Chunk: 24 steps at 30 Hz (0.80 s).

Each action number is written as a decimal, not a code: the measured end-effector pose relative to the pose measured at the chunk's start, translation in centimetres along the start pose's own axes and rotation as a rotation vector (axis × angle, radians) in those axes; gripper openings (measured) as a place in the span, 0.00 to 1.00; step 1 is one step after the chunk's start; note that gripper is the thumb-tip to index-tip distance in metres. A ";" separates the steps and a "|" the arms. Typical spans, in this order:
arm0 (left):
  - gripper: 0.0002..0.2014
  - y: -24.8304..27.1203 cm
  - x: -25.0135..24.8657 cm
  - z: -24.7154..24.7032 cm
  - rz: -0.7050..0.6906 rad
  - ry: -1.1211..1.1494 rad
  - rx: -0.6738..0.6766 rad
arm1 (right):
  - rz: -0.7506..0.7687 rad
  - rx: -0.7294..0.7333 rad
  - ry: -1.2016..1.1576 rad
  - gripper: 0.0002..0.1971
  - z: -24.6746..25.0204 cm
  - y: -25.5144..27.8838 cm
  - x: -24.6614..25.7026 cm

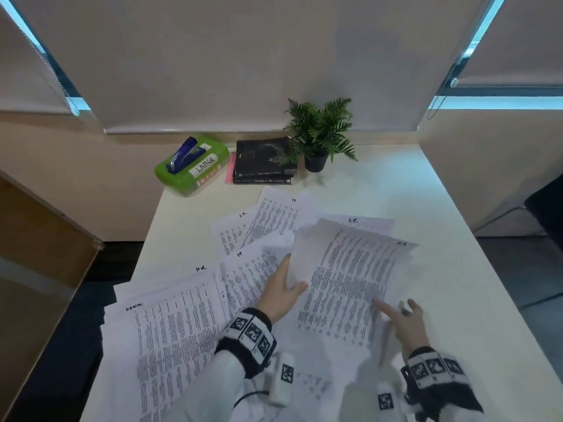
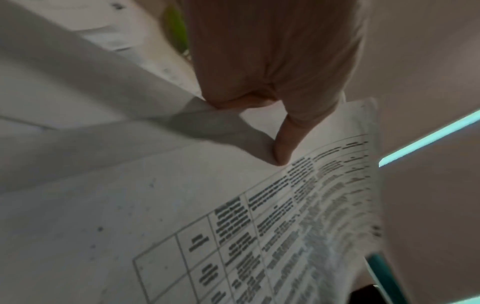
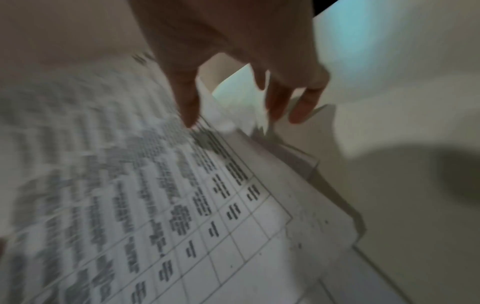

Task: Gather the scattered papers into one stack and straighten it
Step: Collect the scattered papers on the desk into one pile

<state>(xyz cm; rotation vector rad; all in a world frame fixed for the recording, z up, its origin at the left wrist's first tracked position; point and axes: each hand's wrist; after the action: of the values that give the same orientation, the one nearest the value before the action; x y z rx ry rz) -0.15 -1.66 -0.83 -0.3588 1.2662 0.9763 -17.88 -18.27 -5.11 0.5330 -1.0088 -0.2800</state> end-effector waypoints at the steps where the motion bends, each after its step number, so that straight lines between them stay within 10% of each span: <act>1: 0.33 0.0 -1.0 0.3 -0.043 0.026 0.018 | -0.045 0.091 -0.109 0.50 0.2 0.2 0.4; 4: 0.29 0.2 -3.0 1.3 -0.151 0.091 0.029 | -0.106 0.330 -0.257 0.48 0.7 1.2 2.2; 8: 0.23 0.4 -4.2 2.6 -0.274 0.150 -0.140 | 0.087 0.482 -0.418 0.10 1.2 3.7 6.1; 14: 0.16 1.6 -4.5 2.2 -0.459 -0.045 -0.572 | 0.342 0.450 -0.478 0.17 -0.5 7.7 9.7; 24: 0.26 3.5 0.7 11.2 -0.050 0.280 -0.647 | 0.425 0.609 0.070 0.27 -6.0 10.8 8.9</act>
<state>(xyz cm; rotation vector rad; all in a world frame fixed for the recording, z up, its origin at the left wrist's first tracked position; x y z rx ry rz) 4.16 8.59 2.95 -1.0540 1.1528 1.3138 -8.41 -11.53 4.67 0.8483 -1.1093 0.4378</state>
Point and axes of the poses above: each hand's wrist, its own y-axis away from the middle knuckle, its own z-axis out of the back of the hand, x = y × z, and after that the axes turned 13 degrees about -x, right-handed
